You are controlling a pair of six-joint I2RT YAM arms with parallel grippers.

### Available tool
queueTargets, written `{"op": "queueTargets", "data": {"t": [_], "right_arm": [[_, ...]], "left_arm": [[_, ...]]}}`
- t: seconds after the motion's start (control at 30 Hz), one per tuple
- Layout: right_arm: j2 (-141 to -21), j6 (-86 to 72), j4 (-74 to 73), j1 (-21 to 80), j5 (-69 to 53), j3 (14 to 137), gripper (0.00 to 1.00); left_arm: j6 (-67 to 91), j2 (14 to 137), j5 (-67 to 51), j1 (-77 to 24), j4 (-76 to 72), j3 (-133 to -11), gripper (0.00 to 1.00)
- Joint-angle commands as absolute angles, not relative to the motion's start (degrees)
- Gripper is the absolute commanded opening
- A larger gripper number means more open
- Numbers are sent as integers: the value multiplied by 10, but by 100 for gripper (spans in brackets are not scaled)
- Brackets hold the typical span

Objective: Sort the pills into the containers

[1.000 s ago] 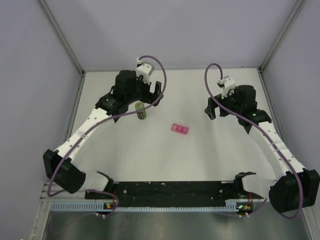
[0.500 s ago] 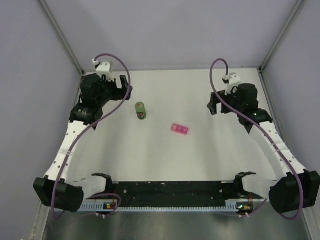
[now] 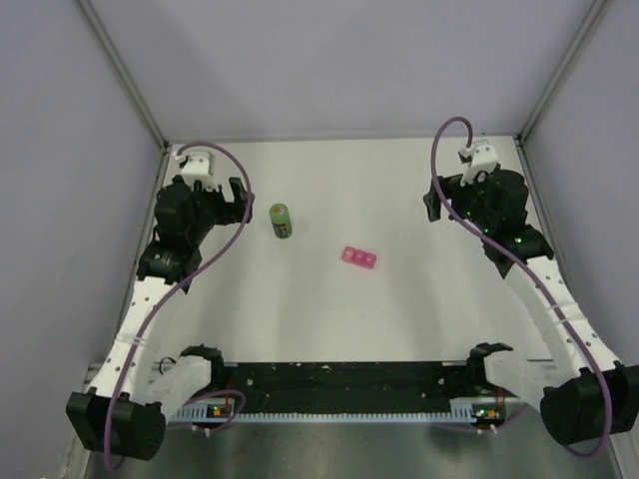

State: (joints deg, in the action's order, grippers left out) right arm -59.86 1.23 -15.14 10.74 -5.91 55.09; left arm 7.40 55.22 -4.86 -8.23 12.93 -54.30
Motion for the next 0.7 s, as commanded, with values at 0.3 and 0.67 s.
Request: {"op": "queueTargets", "data": {"t": [0.3,0.67], "right_arm": [[-568,42,-91,100,-6,518,99],[-572,45,-89,100,-6,515,99]], "left_arm": [[105,511,-27,-75,33,-504,99],[105,506,-22,-75,18,-488,99]]}}
